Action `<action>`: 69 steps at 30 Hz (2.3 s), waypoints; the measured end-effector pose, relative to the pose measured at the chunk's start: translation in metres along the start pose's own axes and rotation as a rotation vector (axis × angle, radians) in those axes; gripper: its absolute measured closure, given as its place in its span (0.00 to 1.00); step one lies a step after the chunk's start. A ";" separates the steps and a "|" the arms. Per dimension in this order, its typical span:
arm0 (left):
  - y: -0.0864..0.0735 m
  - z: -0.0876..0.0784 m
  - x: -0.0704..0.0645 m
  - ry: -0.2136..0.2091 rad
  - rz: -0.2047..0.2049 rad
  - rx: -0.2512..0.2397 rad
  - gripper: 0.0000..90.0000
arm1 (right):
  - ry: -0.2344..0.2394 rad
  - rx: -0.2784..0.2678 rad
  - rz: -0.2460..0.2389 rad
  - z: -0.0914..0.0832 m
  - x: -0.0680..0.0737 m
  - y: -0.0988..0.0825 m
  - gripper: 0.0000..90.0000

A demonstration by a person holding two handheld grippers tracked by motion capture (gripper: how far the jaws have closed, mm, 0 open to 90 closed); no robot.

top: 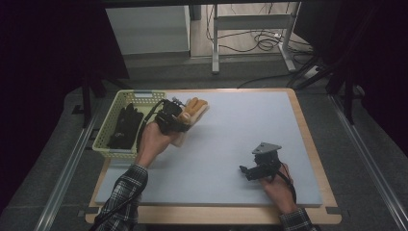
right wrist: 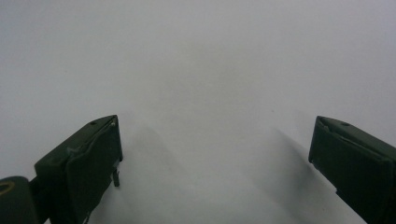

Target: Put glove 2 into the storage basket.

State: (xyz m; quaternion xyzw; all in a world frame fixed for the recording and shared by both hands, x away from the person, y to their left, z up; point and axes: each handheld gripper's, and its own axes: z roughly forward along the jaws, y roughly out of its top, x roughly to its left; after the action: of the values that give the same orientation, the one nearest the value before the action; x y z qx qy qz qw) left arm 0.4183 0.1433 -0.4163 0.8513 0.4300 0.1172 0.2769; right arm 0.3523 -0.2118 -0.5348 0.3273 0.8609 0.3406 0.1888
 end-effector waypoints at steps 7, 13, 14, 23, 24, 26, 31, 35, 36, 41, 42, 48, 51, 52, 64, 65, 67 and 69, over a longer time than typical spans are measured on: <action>-0.009 -0.017 0.030 0.060 -0.059 -0.008 0.69 | 0.000 0.000 -0.001 0.000 0.000 0.000 0.03; -0.022 -0.028 0.059 0.105 -0.127 -0.016 0.69 | -0.001 -0.001 -0.002 0.000 0.000 0.000 0.03; -0.025 -0.030 0.065 0.118 -0.139 -0.017 0.69 | -0.001 -0.001 -0.002 0.000 0.000 0.000 0.03; -0.050 -0.027 0.098 0.170 -0.227 -0.008 0.68 | -0.001 -0.001 -0.003 0.000 0.000 0.000 0.03; -0.052 -0.025 0.101 0.177 -0.237 -0.002 0.68 | -0.001 -0.001 -0.002 0.000 0.000 0.000 0.03; -0.055 -0.021 0.106 0.182 -0.247 0.007 0.68 | 0.000 0.000 -0.001 0.000 0.000 0.000 0.03; -0.060 -0.003 0.115 0.195 -0.261 0.051 0.68 | 0.000 0.000 0.000 0.000 0.000 0.000 0.03; -0.059 0.012 0.120 0.197 -0.271 0.080 0.67 | 0.001 0.000 0.001 0.000 0.000 0.000 0.03; -0.059 0.015 0.121 0.196 -0.271 0.088 0.67 | 0.001 0.000 0.001 0.000 0.000 0.000 0.03; -0.058 0.036 0.124 0.210 -0.267 0.156 0.66 | 0.001 0.000 0.001 0.000 0.000 0.000 0.03; -0.057 0.040 0.124 0.216 -0.266 0.173 0.66 | 0.001 -0.001 0.001 0.000 0.000 0.000 0.03; -0.056 0.058 0.127 0.198 -0.273 0.217 0.64 | 0.001 0.000 0.001 0.000 0.000 0.000 0.03; -0.055 0.063 0.127 0.176 -0.268 0.227 0.59 | 0.001 0.000 0.001 0.000 0.000 0.000 0.03; -0.055 0.065 0.126 0.169 -0.266 0.235 0.55 | 0.001 0.000 0.001 0.000 0.000 0.000 0.03; -0.061 0.042 0.137 0.088 -0.313 0.160 0.07 | 0.002 -0.001 0.001 0.000 0.000 0.000 0.03; -0.060 0.039 0.136 0.100 -0.304 0.152 0.06 | 0.001 -0.001 0.001 0.000 0.000 0.000 0.03; -0.058 0.031 0.135 0.117 -0.290 0.130 0.05 | 0.001 -0.001 0.000 0.000 0.000 0.000 0.03; -0.056 0.022 0.135 0.141 -0.282 0.102 0.08 | 0.001 -0.002 -0.001 0.000 0.000 0.000 0.03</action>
State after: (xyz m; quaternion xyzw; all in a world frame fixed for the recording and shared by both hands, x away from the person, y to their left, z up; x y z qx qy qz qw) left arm 0.4720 0.2698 -0.4721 0.7850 0.5691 0.1145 0.2162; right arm 0.3522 -0.2118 -0.5349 0.3265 0.8609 0.3414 0.1890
